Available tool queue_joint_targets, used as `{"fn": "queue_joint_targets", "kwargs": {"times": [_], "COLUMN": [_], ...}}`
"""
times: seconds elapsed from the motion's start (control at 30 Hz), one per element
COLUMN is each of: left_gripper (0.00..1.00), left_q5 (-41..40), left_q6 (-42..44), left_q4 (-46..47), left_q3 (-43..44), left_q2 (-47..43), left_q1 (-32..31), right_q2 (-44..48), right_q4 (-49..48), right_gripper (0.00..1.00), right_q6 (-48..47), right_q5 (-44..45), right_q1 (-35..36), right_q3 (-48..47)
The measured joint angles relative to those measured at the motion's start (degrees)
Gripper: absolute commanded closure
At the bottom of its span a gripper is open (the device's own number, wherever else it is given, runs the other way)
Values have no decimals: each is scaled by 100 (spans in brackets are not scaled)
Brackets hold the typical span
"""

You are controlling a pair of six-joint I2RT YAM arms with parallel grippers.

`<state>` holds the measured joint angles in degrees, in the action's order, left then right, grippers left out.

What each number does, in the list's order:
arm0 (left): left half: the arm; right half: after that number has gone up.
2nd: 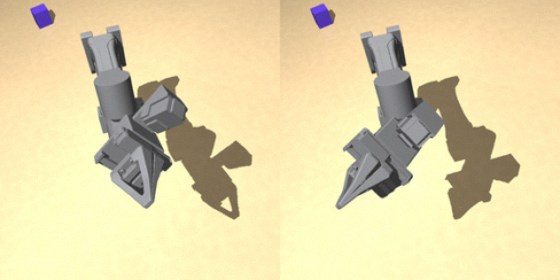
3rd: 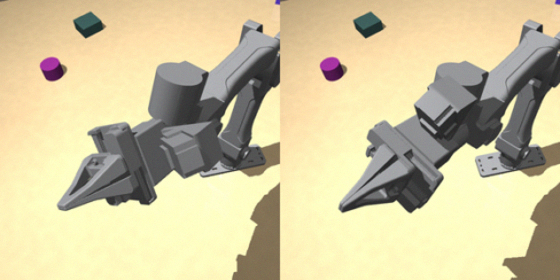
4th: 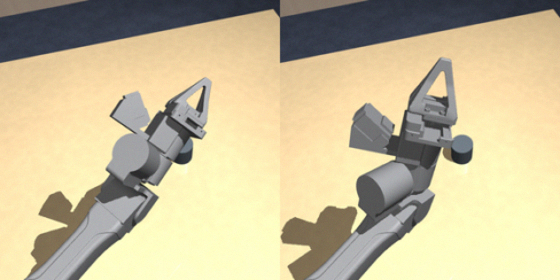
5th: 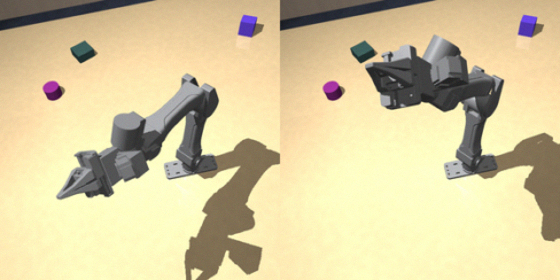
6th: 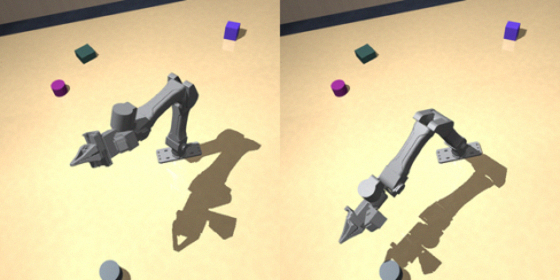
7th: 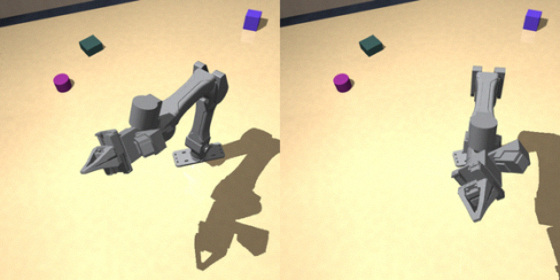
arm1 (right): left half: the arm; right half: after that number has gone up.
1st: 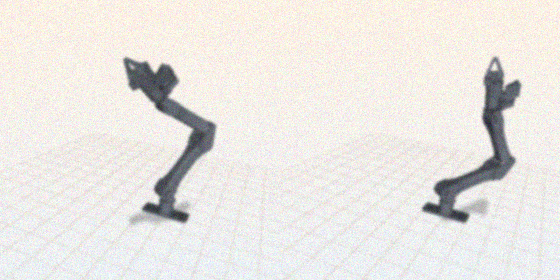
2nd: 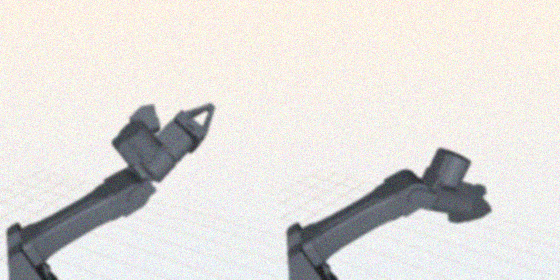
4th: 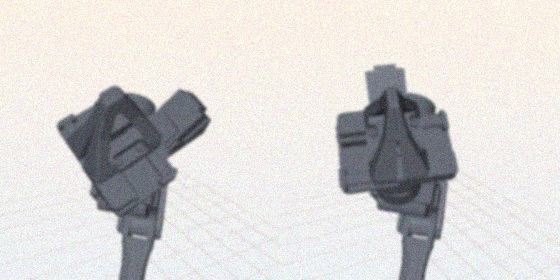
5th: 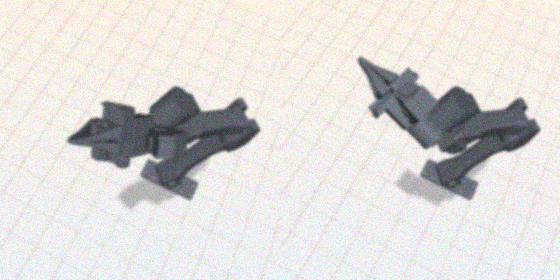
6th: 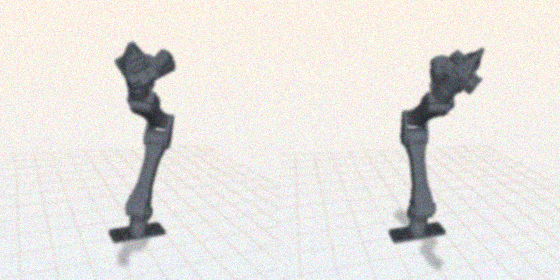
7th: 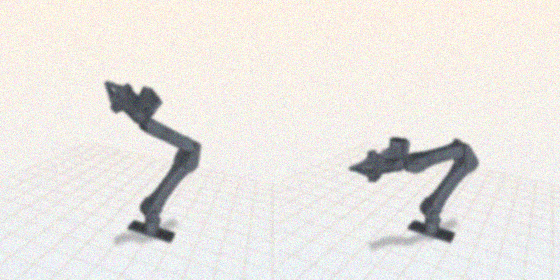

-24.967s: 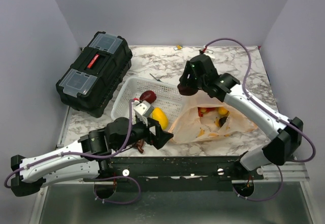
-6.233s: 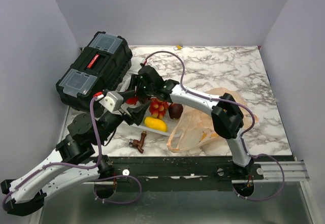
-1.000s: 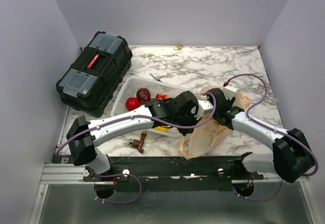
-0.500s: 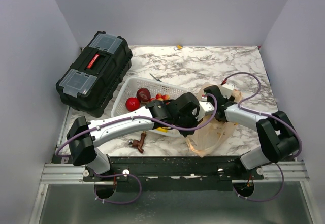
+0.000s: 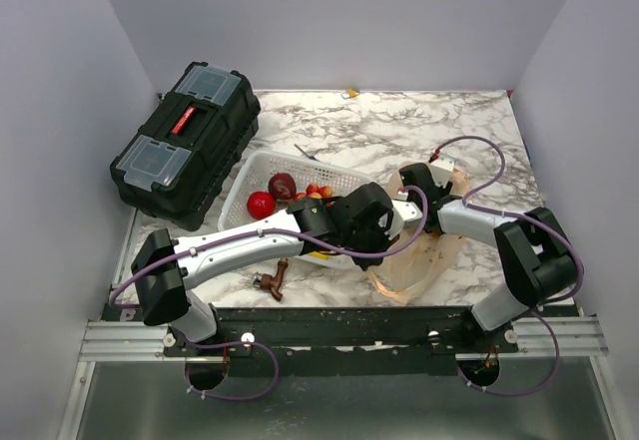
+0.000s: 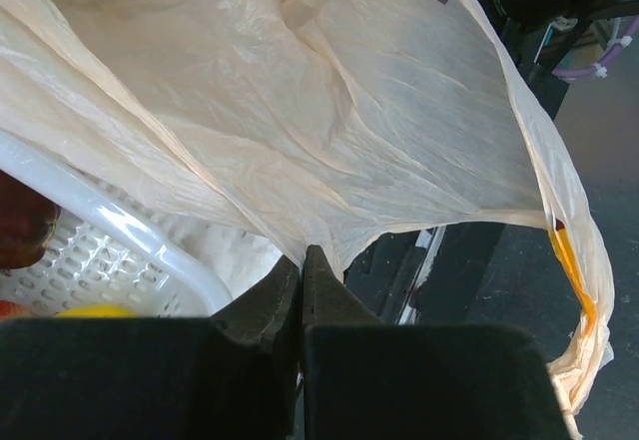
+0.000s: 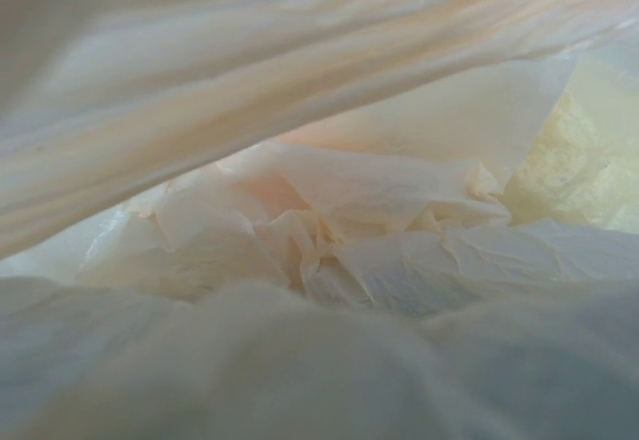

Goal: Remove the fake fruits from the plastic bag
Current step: Take out the fake fruit from the plastic bag.

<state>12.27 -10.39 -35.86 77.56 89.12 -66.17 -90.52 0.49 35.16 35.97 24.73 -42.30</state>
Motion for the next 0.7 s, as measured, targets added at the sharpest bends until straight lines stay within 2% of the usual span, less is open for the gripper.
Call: {"fn": "queue_joint_targets", "kwargs": {"times": [0.2, 0.27, 0.43, 0.7], "left_gripper": [100, 100, 100, 100], "left_q5": [4, 4, 2, -4], "left_q6": [0, 0, 0, 0], "left_q4": [-4, -9, -22, -22], "left_q3": [0, 0, 0, 0], "left_q2": [0, 0, 2, 2], "left_q1": [-35, -46, -66, -68], "right_q2": [302, 555, 1259, 2288], "right_q4": [13, 50, 304, 1154], "right_gripper": [70, 73, 80, 81], "right_q6": [-94, -114, -114, -17], "right_q5": [-188, -267, -597, -1416], "right_q1": [-9, -11, -11, -11], "right_q3": [7, 31, 107, 306]}}
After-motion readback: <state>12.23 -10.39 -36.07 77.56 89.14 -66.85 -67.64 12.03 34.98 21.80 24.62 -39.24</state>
